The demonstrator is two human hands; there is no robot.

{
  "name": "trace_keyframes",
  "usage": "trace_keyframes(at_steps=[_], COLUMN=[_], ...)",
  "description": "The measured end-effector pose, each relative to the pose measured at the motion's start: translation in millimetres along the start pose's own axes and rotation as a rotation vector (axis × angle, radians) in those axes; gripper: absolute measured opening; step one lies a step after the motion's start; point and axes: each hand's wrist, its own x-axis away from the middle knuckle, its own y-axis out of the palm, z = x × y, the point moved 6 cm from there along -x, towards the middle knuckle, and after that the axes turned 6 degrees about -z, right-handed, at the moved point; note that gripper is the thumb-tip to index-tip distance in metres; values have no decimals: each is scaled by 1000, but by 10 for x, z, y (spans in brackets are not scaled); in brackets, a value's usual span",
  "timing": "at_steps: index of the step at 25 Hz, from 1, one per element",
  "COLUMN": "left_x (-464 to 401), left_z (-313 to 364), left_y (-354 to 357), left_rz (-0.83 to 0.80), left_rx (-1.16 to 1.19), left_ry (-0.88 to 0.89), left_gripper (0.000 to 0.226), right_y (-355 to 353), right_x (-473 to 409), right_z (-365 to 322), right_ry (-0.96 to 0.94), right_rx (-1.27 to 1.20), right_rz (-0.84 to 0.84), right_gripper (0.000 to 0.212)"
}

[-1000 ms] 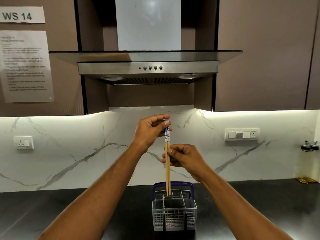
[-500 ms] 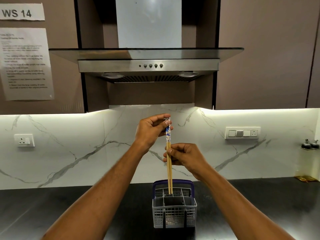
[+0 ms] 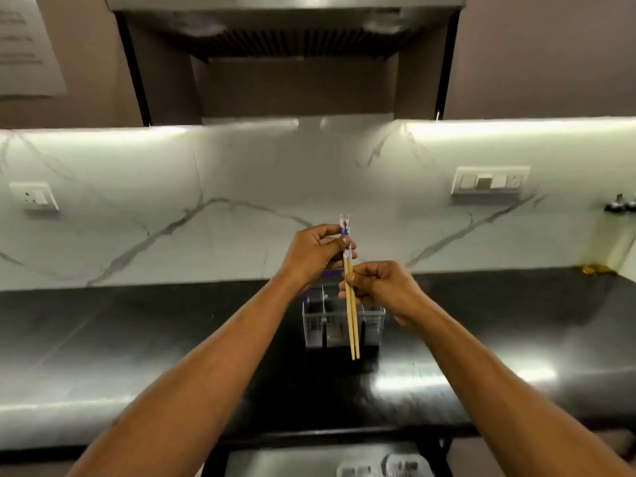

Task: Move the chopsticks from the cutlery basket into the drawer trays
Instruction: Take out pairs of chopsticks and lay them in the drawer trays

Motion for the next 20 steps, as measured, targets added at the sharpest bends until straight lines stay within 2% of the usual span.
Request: trace_keyframes(at_steps=[5,10,14,17,20], left_x=[501,1239,1767,1961,2093], left_z=[-1240,-2588,-3268,-3593,-3843], left_y=[343,673,806,848,853], left_rz=[-47,-84,-86,-77,-104], left_rx=[104,122,152,162,49], left_ry=[-244,-475,-608,-686,-797], left_gripper=[25,13,17,18,15], right_y=[21,206,354,431,505], right_x=[426,1138,1543,1636,1669], right_z=[1206,2482,3145,3447,3613], right_ry=[258,514,669,722,757], right_rx=[-18,113,139,280,538], right_rz=[24,18,-44,-48,-61], right_gripper=[11,13,15,14,18])
